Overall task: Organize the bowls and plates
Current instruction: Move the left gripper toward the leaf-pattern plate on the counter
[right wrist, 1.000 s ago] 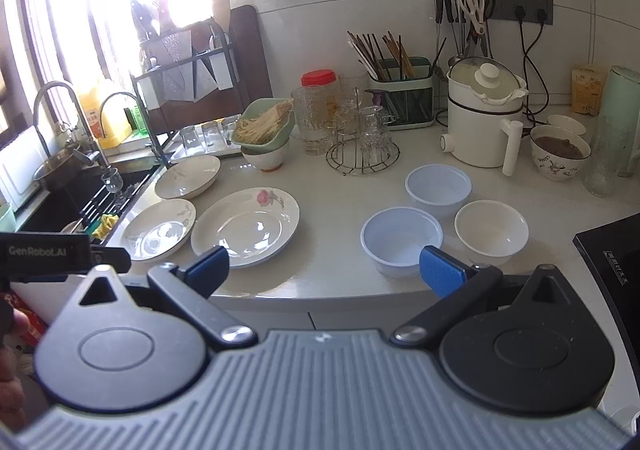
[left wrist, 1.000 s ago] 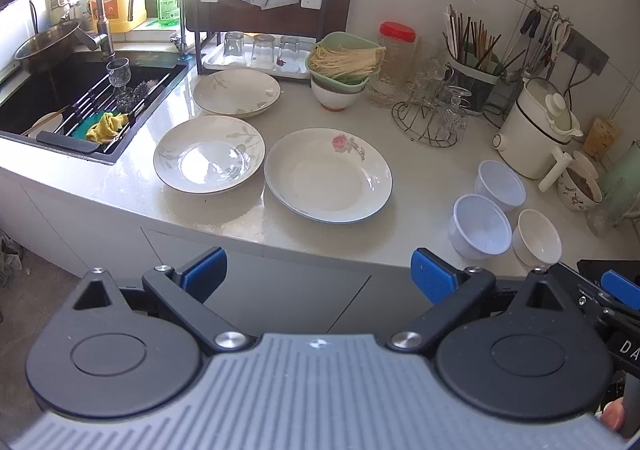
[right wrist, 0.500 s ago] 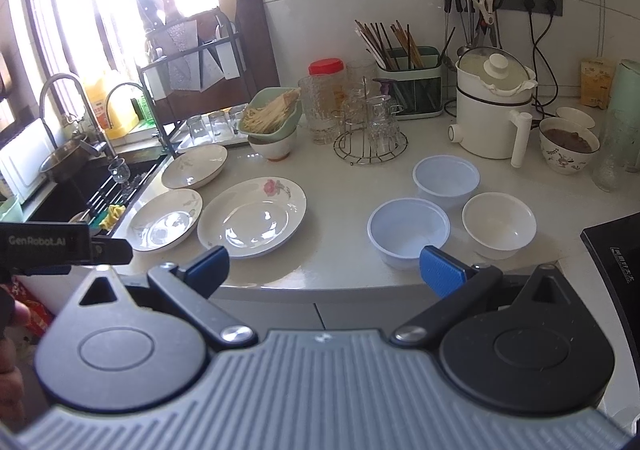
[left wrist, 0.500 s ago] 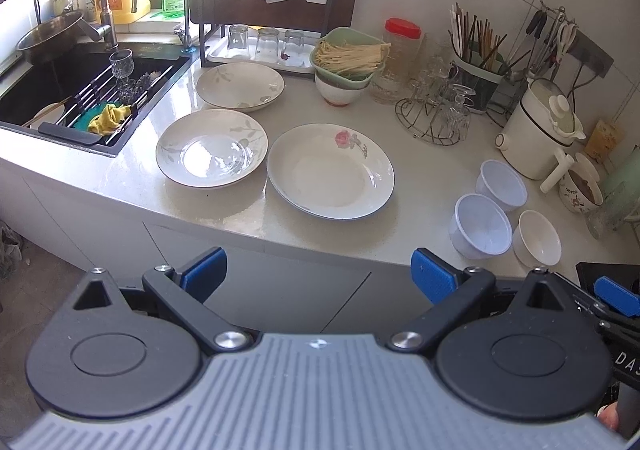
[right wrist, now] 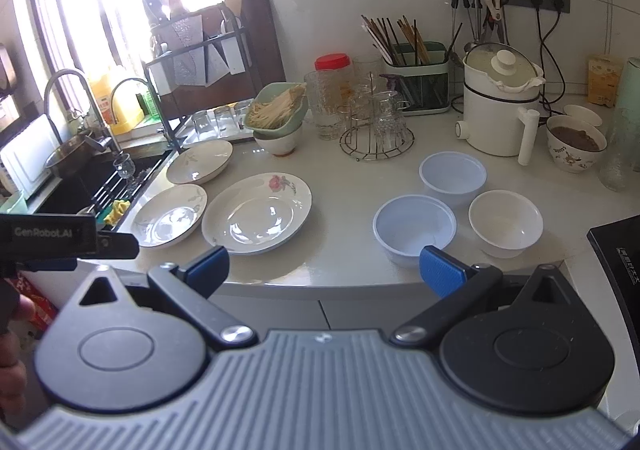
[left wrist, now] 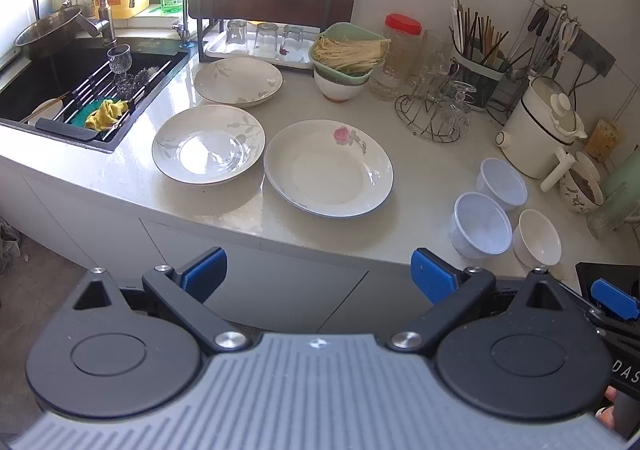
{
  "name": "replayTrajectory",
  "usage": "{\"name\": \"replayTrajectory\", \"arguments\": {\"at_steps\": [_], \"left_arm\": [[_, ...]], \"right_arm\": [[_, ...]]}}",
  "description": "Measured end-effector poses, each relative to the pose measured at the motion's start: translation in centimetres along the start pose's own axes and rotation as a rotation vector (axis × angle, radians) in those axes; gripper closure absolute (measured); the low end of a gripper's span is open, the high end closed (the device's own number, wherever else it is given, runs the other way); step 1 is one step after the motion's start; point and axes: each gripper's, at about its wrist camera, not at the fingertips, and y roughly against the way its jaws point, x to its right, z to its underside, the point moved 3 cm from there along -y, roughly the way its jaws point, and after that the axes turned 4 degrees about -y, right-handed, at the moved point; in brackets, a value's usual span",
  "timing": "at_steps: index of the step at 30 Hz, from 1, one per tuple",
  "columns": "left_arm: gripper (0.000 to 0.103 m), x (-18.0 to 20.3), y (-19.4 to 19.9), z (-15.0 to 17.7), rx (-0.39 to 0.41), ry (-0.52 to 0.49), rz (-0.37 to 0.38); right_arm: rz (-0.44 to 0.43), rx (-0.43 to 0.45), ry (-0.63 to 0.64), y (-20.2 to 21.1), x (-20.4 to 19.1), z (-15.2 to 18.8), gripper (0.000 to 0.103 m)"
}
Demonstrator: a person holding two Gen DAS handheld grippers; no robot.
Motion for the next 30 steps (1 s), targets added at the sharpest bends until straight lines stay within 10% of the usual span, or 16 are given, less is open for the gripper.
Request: {"name": "replayTrajectory", "arguments": {"at_steps": [30], "left_arm": [[0.003,-2.0,-3.6,-2.6,-0.028,0.032,-0.029]], "right_arm": [[0.017,-0.026,-0.046,-2.9,-0.9,-1.1,0.000]]}}
